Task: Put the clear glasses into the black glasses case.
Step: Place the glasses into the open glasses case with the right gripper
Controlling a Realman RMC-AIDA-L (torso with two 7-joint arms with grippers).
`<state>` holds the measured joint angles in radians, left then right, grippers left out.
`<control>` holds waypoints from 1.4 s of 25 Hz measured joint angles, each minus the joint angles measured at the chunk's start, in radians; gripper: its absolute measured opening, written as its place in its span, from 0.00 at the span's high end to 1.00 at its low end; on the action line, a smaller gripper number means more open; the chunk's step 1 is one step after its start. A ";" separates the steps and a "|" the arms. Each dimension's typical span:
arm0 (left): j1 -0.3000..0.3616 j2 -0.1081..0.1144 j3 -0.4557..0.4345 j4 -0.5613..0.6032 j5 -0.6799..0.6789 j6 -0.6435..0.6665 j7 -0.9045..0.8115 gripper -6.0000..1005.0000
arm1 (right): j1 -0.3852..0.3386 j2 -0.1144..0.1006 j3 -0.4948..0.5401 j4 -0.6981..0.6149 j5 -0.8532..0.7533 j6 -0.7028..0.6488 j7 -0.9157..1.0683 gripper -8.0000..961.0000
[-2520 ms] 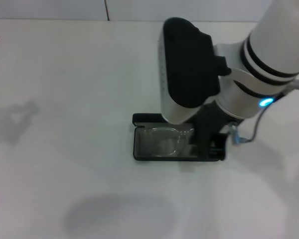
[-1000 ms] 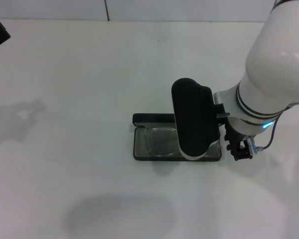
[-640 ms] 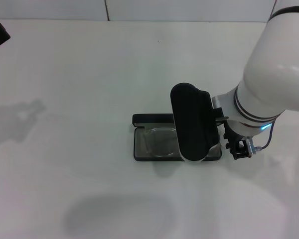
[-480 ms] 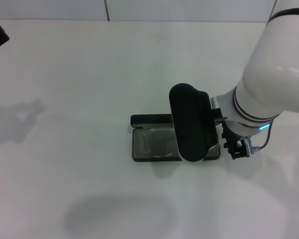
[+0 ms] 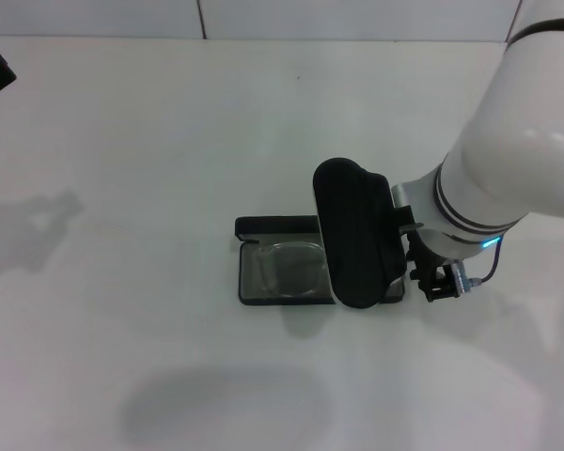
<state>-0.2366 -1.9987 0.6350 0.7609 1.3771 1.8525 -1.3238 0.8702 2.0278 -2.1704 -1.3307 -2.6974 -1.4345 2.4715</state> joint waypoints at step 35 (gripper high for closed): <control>0.003 0.000 0.000 0.000 0.001 0.003 -0.006 0.84 | -0.130 0.000 0.005 -0.142 0.000 0.067 -0.113 0.84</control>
<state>-0.2332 -1.9988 0.6350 0.7608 1.3779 1.8552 -1.3303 0.7405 2.0279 -2.1653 -1.4731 -2.6969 -1.3677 2.3582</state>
